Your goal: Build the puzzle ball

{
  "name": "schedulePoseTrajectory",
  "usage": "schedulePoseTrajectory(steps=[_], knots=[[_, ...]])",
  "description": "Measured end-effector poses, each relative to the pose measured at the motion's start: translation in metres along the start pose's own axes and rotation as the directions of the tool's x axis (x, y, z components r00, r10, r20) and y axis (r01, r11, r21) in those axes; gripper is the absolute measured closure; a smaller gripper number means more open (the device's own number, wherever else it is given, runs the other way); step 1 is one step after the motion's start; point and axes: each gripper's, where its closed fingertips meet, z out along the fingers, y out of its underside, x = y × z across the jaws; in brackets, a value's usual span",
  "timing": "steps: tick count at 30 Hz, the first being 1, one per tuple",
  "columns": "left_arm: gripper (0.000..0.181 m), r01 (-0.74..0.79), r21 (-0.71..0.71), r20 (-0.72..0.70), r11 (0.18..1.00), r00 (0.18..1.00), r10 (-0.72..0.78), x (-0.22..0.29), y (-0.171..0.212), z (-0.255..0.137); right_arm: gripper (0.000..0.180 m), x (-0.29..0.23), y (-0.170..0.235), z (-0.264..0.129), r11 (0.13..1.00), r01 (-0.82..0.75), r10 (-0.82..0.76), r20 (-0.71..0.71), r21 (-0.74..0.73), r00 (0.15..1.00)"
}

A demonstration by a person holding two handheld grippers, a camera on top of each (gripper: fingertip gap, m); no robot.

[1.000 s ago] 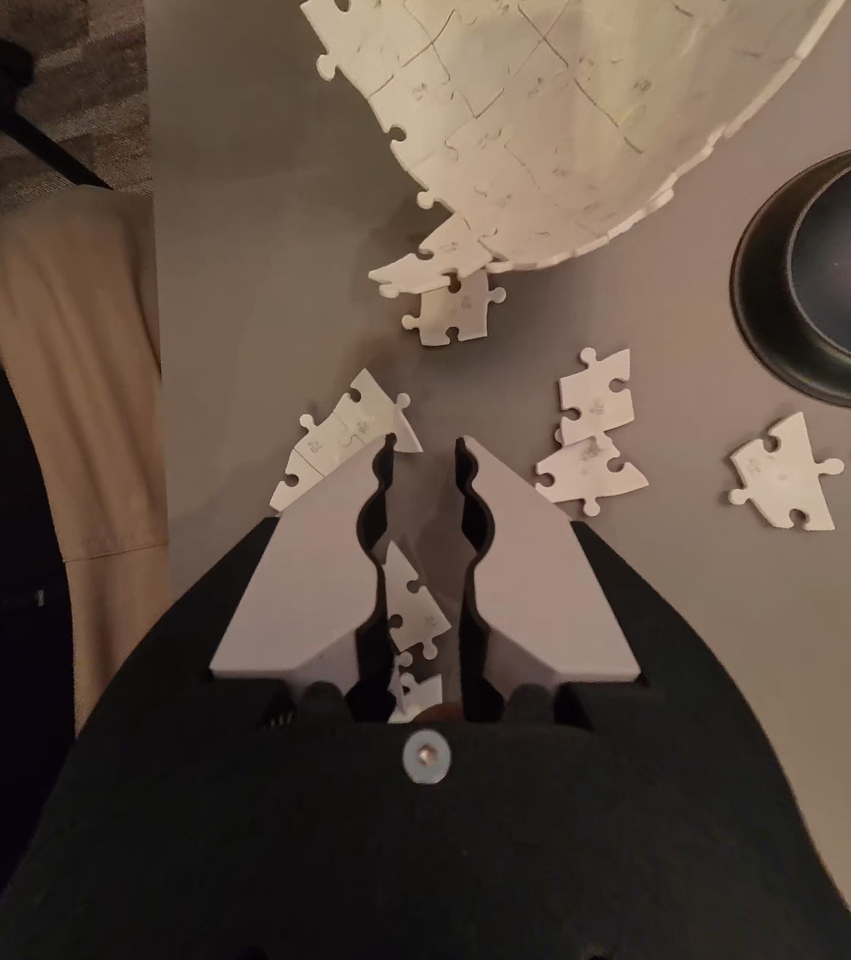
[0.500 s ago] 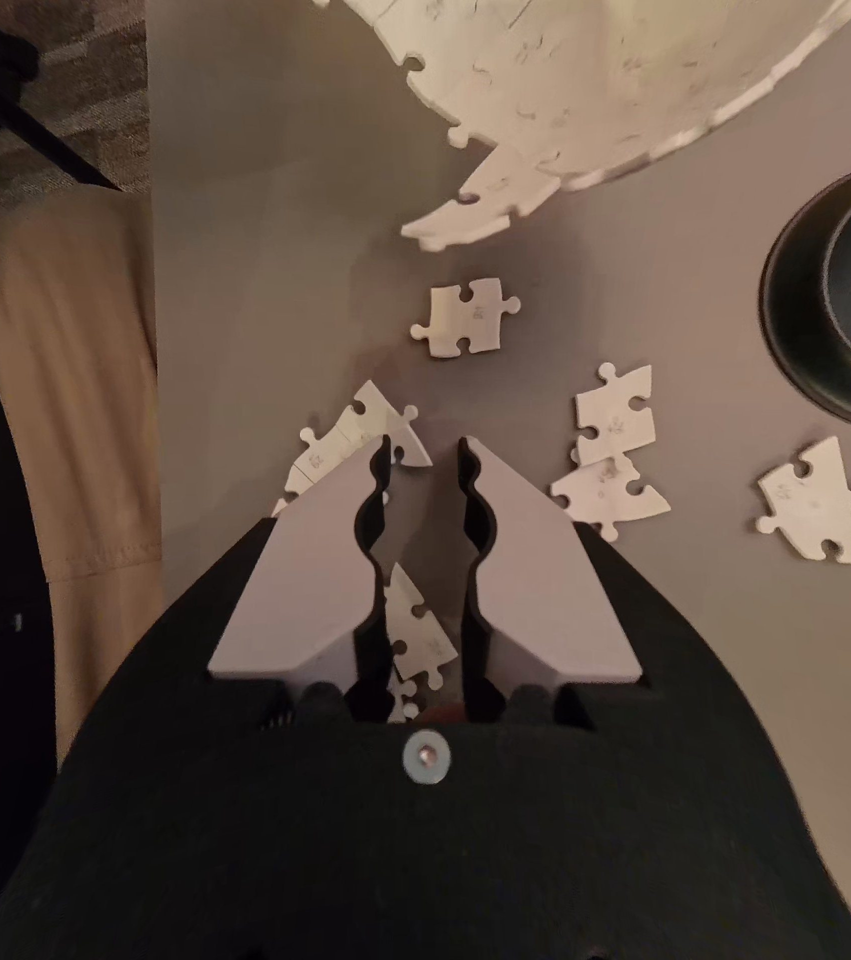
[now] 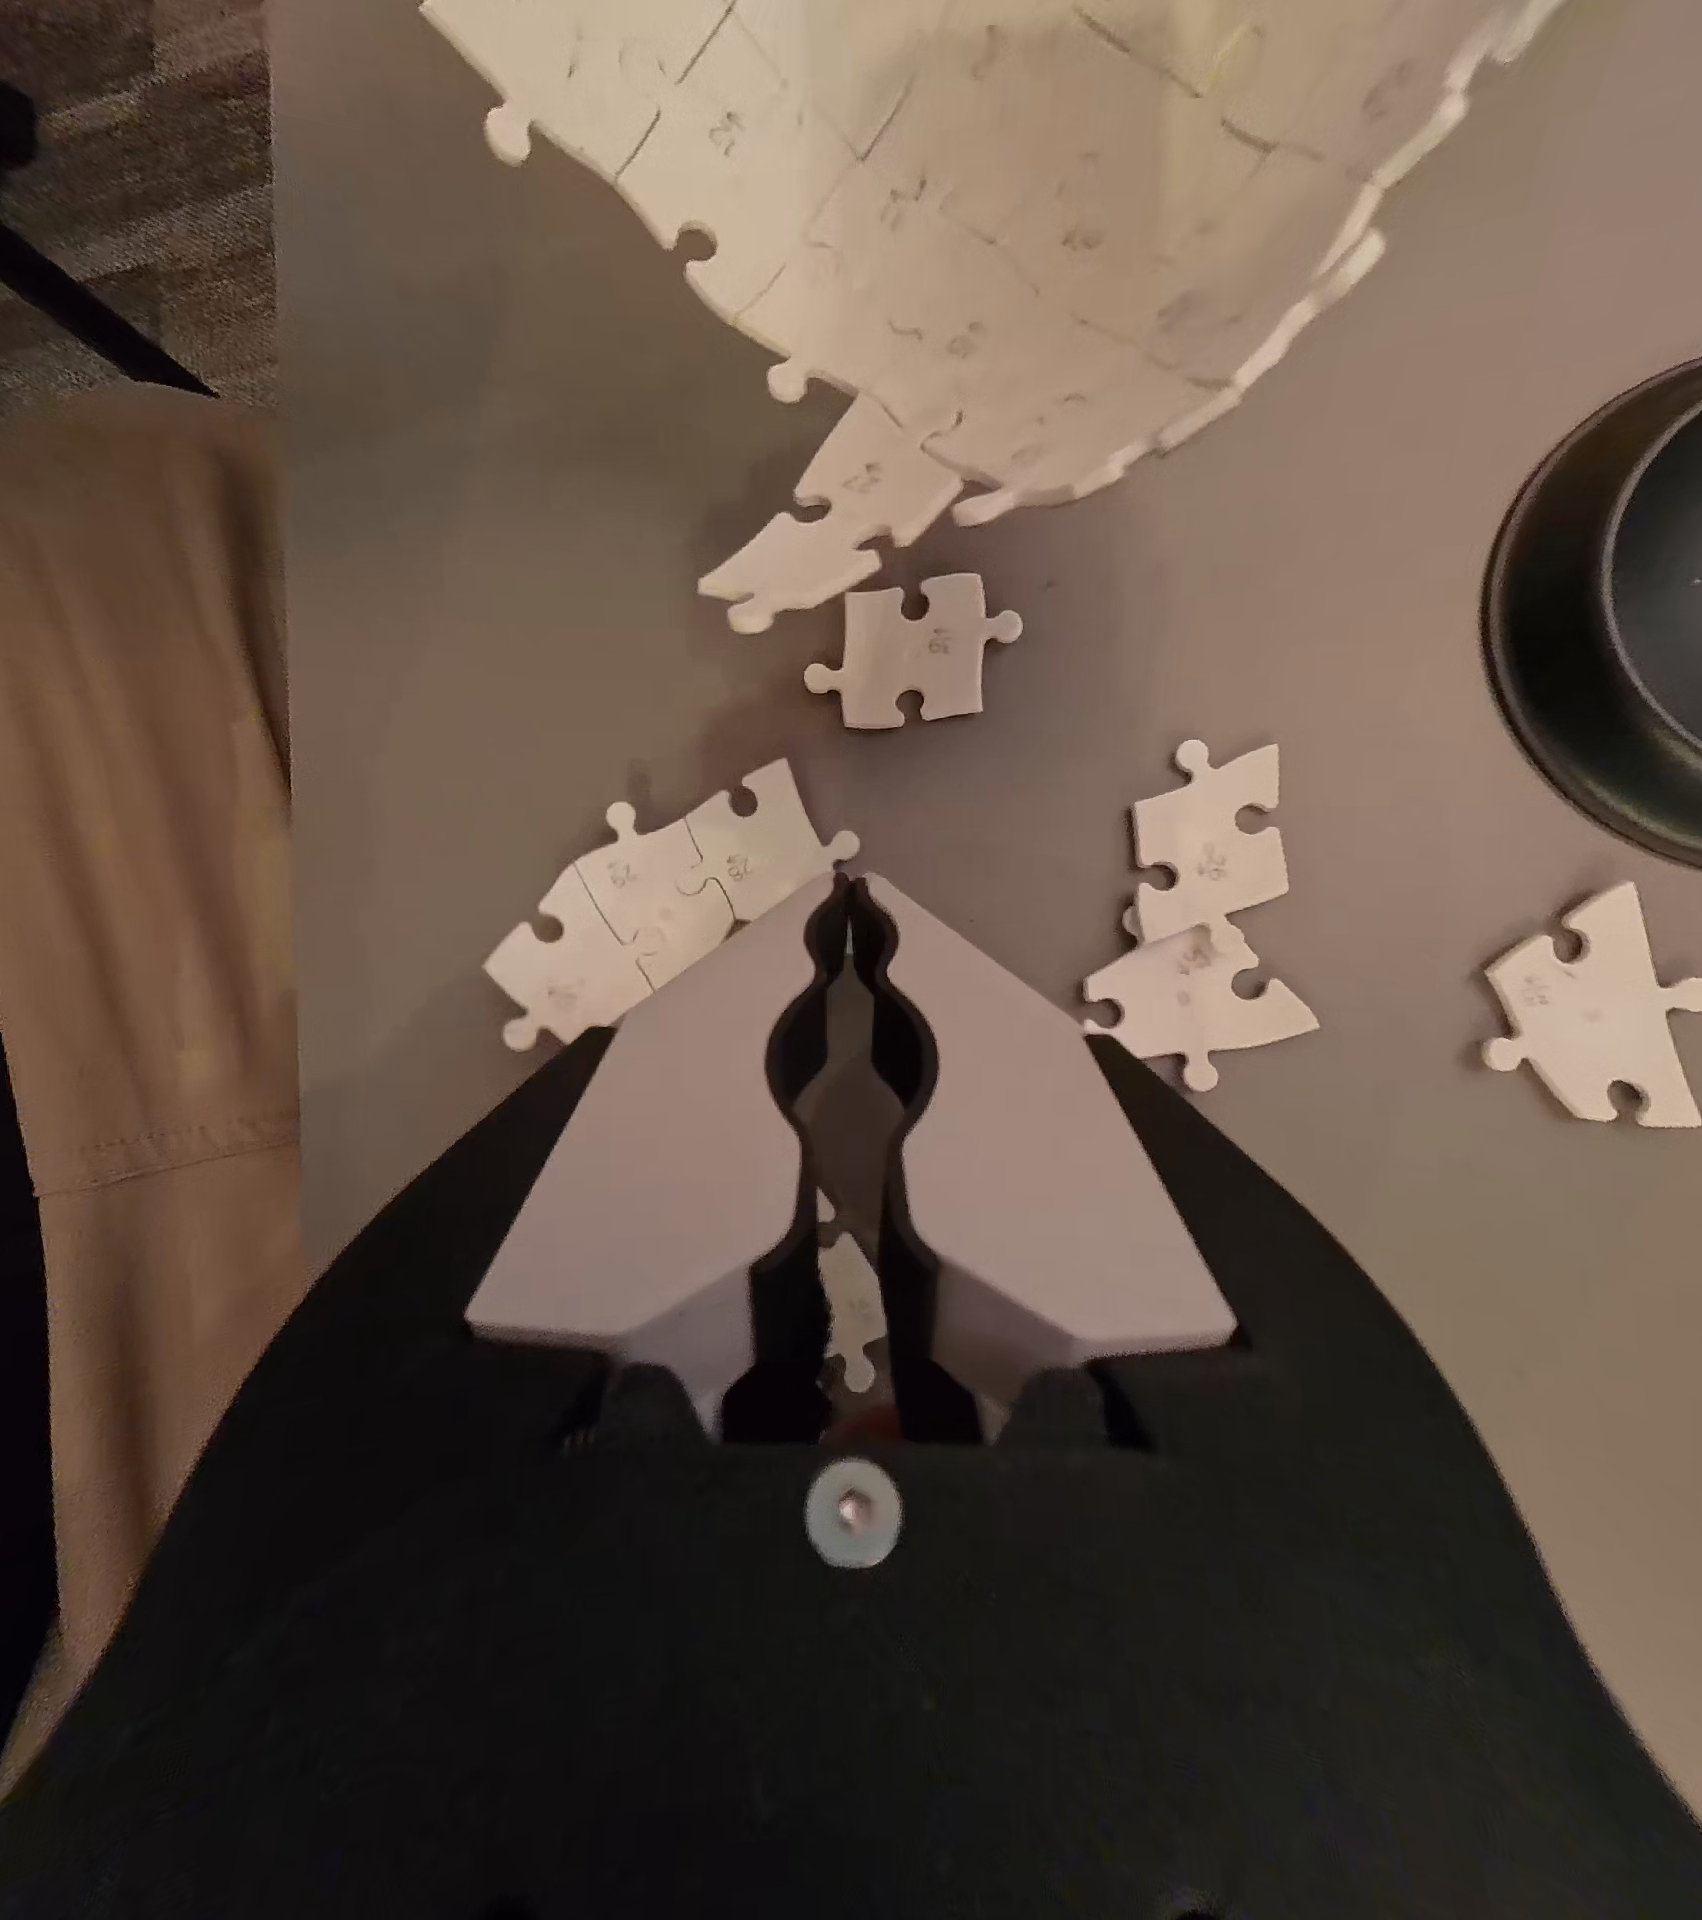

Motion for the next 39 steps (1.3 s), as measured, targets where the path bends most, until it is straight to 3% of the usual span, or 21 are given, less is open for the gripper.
schedulePoseTrajectory(steps=[8, 15, 25, 39], knots=[[0.178, 0.048, -0.047, 0.049, 0.998, 0.998, -0.046, -0.006, 0.016, -0.013, 0.180, -0.001, 0.002, -0.004, 0.999, -0.043, 0.043, -0.001, 0.006, 0.999], [0.179, 0.102, -0.112, 0.145, 0.988, 0.986, -0.085, -0.008, 0.039, -0.022, 0.166, -0.006, 0.006, -0.006, 0.997, -0.075, 0.075, -0.006, -0.001, 0.997], [0.178, 0.196, -0.094, 0.253, 0.976, 0.953, -0.167, -0.022, 0.050, -0.033, 0.155, -0.013, 0.005, -0.010, 0.996, -0.092, 0.092, 0.014, 0.008, 0.996], [0.178, 0.205, -0.074, 0.320, 0.976, 0.932, -0.172, -0.010, 0.059, -0.037, 0.176, -0.033, -0.016, 0.008, 0.978, -0.195, 0.188, 0.092, 0.078, 0.978]])
